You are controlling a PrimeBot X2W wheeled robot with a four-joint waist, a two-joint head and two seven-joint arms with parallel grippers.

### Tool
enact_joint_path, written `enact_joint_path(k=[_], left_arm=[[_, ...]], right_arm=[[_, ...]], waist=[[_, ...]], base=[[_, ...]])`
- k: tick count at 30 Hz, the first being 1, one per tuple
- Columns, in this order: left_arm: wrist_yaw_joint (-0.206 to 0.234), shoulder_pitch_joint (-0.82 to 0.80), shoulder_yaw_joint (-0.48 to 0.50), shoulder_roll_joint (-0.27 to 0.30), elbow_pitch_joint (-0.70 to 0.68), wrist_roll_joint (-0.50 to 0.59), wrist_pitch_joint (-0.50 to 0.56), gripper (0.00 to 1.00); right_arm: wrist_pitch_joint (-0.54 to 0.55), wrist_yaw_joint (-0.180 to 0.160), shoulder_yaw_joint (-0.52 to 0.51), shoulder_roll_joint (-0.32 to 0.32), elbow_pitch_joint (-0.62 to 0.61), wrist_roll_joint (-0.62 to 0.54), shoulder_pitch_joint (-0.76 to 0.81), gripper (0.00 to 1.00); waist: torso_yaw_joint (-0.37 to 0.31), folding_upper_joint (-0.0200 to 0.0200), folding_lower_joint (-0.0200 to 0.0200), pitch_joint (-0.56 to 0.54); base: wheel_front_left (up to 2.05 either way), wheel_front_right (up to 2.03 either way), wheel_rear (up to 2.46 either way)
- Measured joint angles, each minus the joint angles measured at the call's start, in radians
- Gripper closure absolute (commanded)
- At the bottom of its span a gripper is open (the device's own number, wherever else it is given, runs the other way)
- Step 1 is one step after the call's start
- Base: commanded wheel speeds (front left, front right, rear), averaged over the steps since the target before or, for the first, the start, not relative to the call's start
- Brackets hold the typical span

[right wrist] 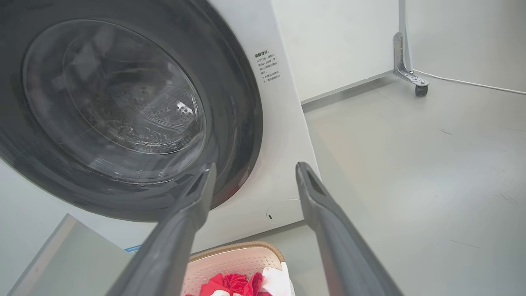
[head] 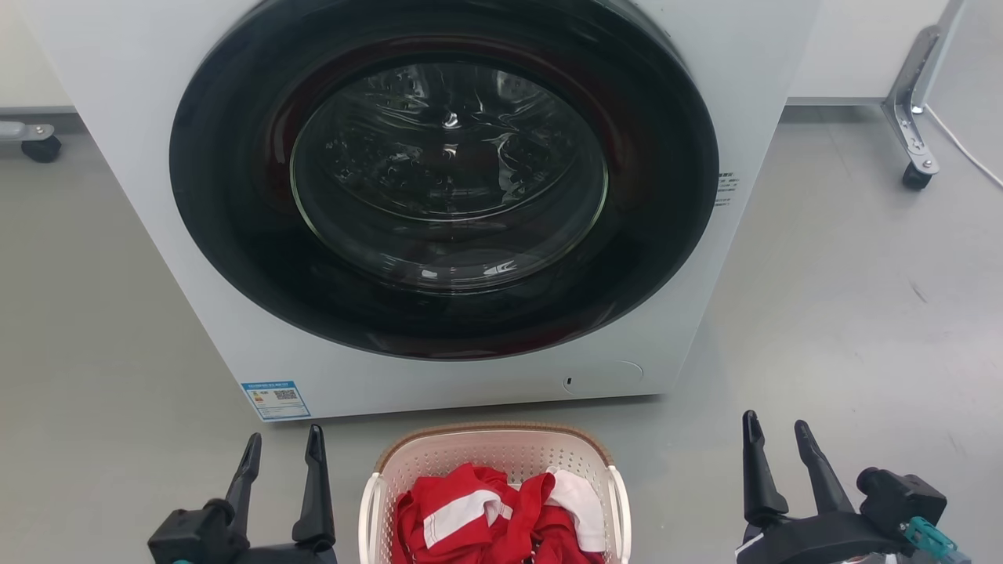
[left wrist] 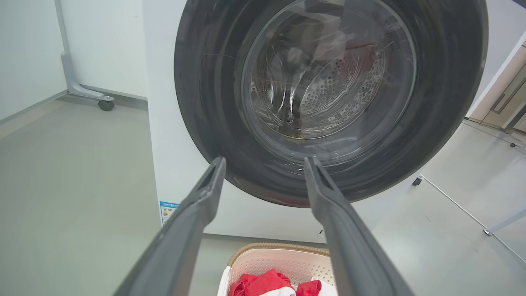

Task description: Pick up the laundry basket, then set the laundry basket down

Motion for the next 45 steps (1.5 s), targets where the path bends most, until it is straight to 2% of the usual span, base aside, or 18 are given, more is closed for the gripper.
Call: enact_joint_path(k=[23,45], left_arm=[[0.053,0.023,-0.043,0.0,-0.053,0.343,-0.08,0.0],[0.053,0.036,-0.04,-0.005,-0.054,0.35,-0.08,0.0]], right_arm=[[-0.08,-0.053,0.067,-0.003,-0.04,-0.336,0.0,0.0],[-0.08,-0.053,0.057,-0.003,-0.047,-0.349,0.0,0.0]], waist=[[-0.001,0.0,0.0,0.013],[-0.001,0.0,0.0,0.026]], base=[[0.0,0.0,0.0],[0.0,0.0,0.0]])
